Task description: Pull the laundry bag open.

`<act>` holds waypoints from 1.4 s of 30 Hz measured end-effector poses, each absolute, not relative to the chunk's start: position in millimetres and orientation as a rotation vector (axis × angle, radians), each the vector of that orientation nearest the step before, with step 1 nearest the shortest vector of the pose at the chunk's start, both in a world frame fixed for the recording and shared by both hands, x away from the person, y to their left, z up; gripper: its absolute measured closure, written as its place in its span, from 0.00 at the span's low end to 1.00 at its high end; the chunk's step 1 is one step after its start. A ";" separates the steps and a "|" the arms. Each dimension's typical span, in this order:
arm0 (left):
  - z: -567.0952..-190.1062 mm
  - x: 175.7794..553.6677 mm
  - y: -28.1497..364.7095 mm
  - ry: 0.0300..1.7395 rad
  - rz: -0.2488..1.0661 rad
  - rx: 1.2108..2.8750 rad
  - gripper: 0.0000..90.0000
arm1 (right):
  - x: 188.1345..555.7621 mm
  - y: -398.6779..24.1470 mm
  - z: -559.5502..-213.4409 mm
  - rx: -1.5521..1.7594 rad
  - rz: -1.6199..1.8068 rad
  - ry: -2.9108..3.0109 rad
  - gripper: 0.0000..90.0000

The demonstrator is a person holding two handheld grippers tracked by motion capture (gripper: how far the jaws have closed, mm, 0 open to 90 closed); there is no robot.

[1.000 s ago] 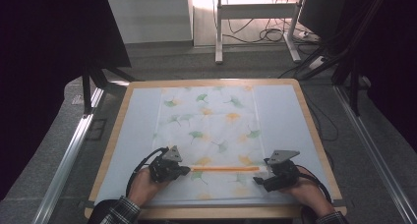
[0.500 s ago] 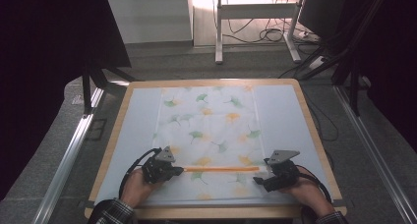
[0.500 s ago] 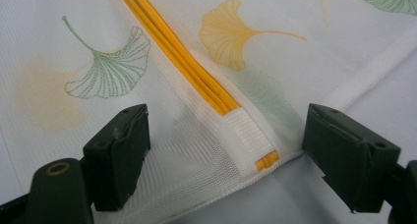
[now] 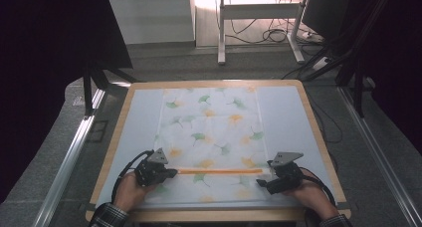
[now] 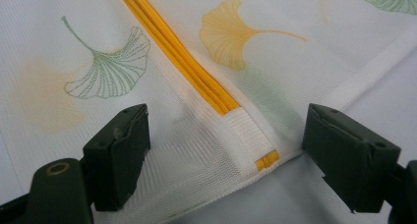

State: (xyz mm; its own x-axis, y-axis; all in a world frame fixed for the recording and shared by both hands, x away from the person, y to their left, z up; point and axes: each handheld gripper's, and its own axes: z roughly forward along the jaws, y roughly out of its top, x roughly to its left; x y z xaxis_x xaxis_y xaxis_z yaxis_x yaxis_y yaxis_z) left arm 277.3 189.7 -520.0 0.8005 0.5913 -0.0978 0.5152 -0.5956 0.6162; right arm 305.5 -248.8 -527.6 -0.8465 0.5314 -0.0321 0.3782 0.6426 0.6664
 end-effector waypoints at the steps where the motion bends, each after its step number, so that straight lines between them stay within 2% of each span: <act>1: -520.3 276.8 192.2 0.818 0.152 2.334 1.00 | 305.5 -248.9 -527.6 0.742 0.994 2.638 0.20; 42: -523.5 259.1 259.6 1.027 0.236 2.299 1.00 | 305.4 -248.9 -527.7 0.746 0.993 2.637 0.20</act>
State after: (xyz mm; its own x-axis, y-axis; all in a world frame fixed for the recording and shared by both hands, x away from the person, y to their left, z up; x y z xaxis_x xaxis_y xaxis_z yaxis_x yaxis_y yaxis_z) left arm 259.1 259.6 -523.5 0.6844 0.7247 -0.0795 0.6174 -0.5181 0.5919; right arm 305.4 -248.9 -527.7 -0.8450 0.5339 -0.0315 0.3804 0.6415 0.6661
